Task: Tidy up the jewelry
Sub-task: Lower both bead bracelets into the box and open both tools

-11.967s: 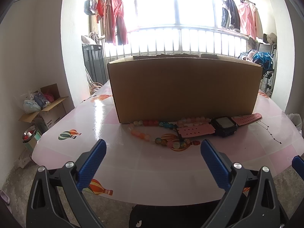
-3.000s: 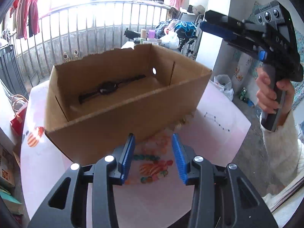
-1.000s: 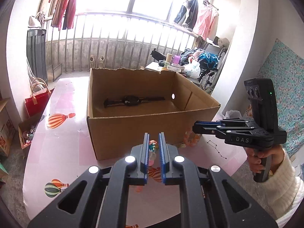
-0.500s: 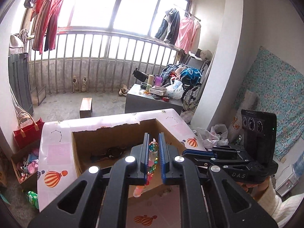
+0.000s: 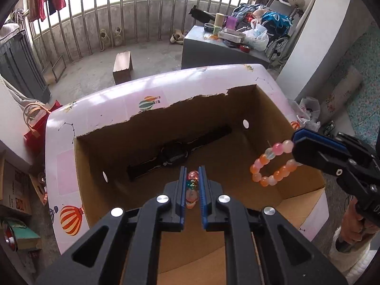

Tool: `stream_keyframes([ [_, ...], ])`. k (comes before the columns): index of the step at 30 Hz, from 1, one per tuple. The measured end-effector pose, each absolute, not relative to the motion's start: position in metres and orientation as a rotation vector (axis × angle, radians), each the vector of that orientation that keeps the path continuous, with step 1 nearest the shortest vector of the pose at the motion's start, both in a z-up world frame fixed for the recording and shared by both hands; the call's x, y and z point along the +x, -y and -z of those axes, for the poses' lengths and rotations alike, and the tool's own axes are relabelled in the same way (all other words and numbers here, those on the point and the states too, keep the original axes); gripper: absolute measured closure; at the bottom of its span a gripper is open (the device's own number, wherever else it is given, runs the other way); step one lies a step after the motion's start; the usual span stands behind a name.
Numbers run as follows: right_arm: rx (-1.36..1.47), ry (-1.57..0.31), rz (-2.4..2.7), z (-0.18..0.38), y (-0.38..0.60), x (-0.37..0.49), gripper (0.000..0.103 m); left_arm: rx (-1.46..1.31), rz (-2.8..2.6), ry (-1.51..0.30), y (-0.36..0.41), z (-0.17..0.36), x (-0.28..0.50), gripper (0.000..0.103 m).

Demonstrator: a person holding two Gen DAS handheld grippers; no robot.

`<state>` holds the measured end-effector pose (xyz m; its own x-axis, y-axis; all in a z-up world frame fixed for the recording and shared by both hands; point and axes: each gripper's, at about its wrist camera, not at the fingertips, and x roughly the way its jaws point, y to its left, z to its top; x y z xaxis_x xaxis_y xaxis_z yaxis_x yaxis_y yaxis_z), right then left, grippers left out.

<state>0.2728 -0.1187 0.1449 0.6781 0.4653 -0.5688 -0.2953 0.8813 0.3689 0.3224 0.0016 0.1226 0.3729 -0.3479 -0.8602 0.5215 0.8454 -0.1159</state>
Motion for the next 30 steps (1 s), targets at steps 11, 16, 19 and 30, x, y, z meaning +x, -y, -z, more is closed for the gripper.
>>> stream_keyframes([
  [11, 0.208, -0.833, -0.439, -0.122, 0.104, 0.305, 0.096, 0.616, 0.298, -1.258, 0.014, -0.049, 0.359, 0.093],
  [16, 0.153, -0.93, -0.441, -0.106, 0.09, 0.323, 0.096, 0.677, 0.233, -1.181, 0.009, -0.048, 0.357, 0.08],
  [19, 0.159, -1.027, -0.474, -0.091, 0.082, 0.339, 0.095, 0.593, 0.267, -1.155, -0.004, -0.062, 0.35, 0.079],
  [30, 0.177, -1.345, -0.503, -0.045, 0.059, 0.377, 0.095, 0.509, 0.315, -1.008, -0.034, -0.101, 0.314, 0.069],
])
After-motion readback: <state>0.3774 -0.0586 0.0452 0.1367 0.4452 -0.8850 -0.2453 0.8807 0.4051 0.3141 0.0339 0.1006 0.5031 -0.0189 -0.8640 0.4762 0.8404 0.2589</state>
